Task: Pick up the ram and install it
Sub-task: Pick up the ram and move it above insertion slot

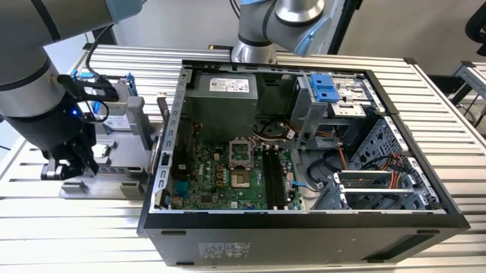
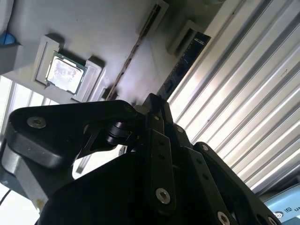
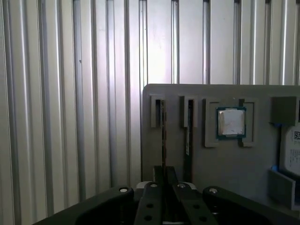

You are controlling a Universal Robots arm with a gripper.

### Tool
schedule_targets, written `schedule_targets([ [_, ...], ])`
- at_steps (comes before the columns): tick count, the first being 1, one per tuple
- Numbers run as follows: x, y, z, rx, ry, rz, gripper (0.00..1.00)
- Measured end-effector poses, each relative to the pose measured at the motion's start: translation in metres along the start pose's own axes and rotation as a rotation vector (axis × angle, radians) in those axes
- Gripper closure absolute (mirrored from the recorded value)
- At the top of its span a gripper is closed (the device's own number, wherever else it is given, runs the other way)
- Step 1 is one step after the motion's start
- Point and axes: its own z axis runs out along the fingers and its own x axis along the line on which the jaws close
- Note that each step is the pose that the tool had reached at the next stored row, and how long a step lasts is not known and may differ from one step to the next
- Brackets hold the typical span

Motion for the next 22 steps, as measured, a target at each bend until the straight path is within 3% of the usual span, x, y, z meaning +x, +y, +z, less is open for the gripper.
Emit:
schedule_targets([
  [9, -0.0005, 0.0001, -0.0099, 0.0, -0.0001, 0.0, 1.0],
  [16, -0.0013, 0.0002, -0.0247, 0.0, 0.0, 0.0, 1.0],
  [22, -0.0017, 0.0005, -0.0335, 0.0, 0.0001, 0.0, 1.0],
])
